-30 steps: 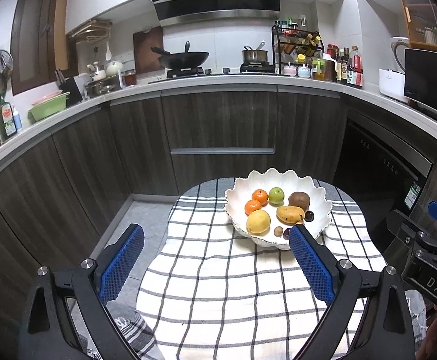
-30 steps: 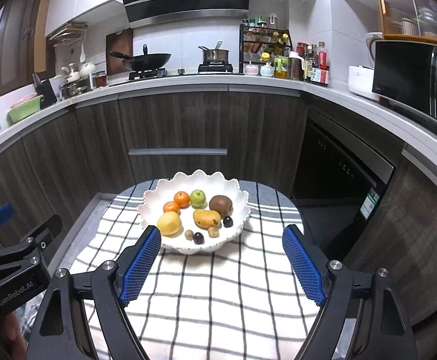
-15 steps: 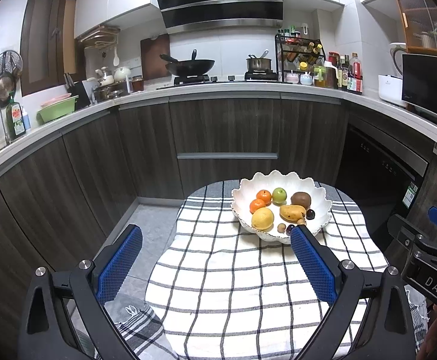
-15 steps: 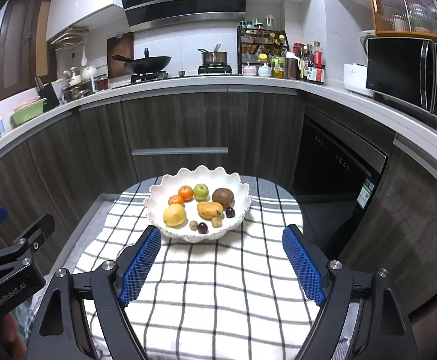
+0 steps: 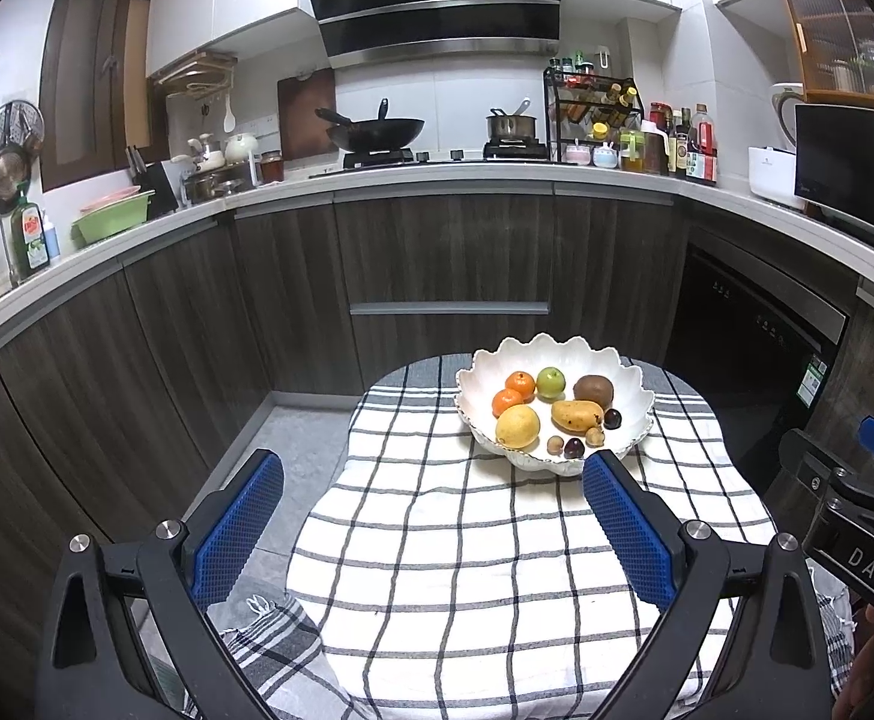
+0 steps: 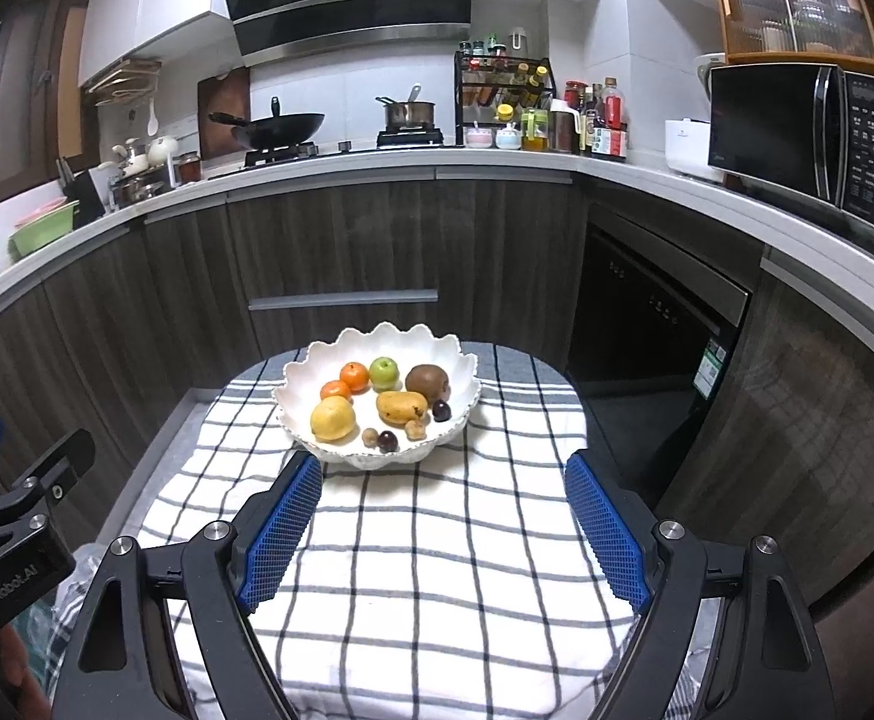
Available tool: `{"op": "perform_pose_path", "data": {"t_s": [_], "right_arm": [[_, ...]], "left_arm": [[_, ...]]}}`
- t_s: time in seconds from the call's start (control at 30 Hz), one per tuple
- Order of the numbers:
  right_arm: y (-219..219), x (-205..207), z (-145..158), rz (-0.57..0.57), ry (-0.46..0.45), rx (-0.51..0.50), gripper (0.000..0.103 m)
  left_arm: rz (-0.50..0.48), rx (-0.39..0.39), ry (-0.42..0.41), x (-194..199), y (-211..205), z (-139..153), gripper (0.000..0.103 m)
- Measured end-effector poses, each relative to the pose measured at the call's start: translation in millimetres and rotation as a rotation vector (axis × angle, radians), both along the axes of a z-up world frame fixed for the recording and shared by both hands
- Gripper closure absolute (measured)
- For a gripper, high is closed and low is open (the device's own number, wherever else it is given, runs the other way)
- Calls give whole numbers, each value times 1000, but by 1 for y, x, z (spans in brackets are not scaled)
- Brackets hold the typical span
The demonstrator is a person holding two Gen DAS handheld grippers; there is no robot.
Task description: Organize fruits
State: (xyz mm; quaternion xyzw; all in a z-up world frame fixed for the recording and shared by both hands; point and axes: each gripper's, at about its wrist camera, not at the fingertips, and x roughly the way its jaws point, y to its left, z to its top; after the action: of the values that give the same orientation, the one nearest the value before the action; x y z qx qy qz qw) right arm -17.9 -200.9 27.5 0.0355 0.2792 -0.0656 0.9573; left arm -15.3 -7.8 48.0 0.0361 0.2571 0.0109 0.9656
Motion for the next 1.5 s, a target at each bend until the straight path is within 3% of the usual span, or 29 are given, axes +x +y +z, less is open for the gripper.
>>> {"op": "perform_pose_path", "data": {"t_s": [1.5], "right_arm": [[-3, -5, -3, 15, 2, 8, 19]], "left_arm": [[-3, -4, 17, -3, 11, -1, 1]]}}
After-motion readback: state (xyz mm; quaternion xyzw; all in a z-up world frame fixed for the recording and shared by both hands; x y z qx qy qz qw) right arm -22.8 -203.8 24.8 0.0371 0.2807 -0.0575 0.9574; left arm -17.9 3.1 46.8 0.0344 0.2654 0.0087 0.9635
